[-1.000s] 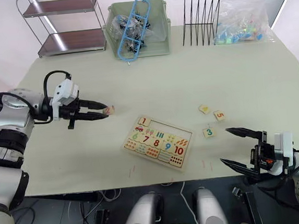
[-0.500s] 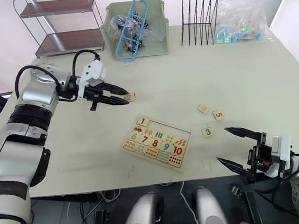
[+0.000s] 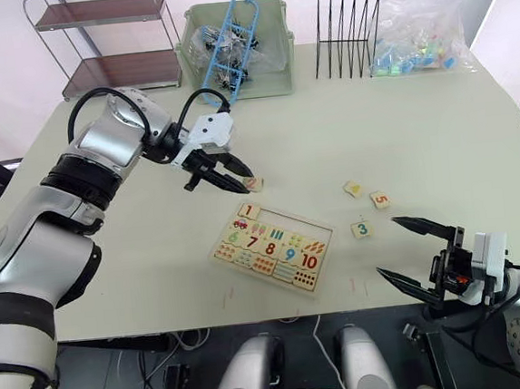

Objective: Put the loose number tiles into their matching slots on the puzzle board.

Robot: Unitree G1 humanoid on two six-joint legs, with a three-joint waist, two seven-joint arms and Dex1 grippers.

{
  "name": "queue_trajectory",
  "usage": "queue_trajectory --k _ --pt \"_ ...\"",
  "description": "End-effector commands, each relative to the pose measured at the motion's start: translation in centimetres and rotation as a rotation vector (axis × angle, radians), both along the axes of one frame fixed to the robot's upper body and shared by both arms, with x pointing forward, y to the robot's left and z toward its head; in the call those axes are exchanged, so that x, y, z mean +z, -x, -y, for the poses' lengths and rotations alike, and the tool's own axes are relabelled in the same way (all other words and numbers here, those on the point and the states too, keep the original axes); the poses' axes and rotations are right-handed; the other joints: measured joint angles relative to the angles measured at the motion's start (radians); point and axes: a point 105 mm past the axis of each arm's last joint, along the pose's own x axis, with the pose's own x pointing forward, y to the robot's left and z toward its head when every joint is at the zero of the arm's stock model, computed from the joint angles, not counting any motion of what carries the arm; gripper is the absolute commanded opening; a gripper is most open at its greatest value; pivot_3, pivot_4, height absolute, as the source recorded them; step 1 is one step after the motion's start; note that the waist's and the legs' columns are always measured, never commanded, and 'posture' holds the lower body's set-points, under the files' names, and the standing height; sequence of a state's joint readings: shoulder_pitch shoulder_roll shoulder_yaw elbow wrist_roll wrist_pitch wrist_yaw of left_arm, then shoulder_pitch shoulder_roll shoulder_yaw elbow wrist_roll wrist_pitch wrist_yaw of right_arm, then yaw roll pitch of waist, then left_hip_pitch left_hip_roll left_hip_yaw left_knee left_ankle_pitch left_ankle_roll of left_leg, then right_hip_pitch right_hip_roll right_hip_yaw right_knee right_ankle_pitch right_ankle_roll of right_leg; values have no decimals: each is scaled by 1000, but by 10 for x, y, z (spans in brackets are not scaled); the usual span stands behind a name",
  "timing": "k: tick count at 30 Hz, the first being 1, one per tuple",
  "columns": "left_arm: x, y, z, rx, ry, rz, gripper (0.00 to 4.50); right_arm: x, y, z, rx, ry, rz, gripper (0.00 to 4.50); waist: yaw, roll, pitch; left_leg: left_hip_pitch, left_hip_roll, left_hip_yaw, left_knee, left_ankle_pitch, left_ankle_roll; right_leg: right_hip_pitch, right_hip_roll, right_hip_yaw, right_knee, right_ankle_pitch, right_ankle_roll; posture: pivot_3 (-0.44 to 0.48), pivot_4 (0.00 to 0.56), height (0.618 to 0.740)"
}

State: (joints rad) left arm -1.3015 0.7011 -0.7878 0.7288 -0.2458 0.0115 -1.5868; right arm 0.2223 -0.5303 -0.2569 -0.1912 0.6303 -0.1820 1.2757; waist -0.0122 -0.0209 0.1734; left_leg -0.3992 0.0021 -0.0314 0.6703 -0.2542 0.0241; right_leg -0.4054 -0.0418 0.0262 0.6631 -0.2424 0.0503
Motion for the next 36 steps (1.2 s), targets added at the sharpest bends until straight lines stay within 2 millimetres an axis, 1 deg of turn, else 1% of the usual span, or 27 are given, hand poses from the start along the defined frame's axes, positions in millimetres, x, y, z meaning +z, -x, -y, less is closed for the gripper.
queue_trajectory --k 1,7,9,15,18,20,22,26,36 --pt "4 0 4 -96 -147 89 941 7 3 -4 -2 -1 49 4500 0 0 0 0 0 0 0 0 0 0 0 0 0 0 0 0 150 739" --pt "4 3 15 -124 -230 114 941 7 5 -7 -14 -12 54 4500 0 0 0 0 0 0 0 0 0 0 0 0 0 0 0 0 150 739" --pt "4 4 24 -130 -246 120 941 5 6 -7 -20 -15 55 4500 0 0 0 0 0 0 0 0 0 0 0 0 0 0 0 0 150 739" --pt "-6 10 31 -150 -305 117 941 3 8 -6 -34 -15 55 4500 -1 0 0 0 0 0 0 0 0 0 0 1 0 0 0 0 150 739" --pt "-13 12 30 -159 -348 107 941 2 9 -5 -42 -15 54 4500 -1 0 0 0 0 0 0 0 0 0 1 1 0 0 0 0 150 739" --pt "-15 13 31 -156 -354 103 941 2 9 -6 -44 -15 55 4500 -1 0 0 0 0 0 0 0 0 0 1 1 0 0 0 0 150 739" --pt "-18 11 32 -137 -367 99 941 1 10 -6 -45 -13 54 4500 0 0 0 0 0 0 0 0 0 0 1 1 0 0 0 0 150 739" --pt "-27 7 27 -86 -403 73 941 -1 12 -7 -48 -8 54 4500 1 0 0 0 0 0 0 0 0 0 1 1 0 0 0 0 150 739" --pt "-39 9 30 -79 -412 50 941 -3 14 -7 -64 -4 53 4500 0 0 0 0 0 0 0 0 0 0 1 1 0 0 0 0 150 739"
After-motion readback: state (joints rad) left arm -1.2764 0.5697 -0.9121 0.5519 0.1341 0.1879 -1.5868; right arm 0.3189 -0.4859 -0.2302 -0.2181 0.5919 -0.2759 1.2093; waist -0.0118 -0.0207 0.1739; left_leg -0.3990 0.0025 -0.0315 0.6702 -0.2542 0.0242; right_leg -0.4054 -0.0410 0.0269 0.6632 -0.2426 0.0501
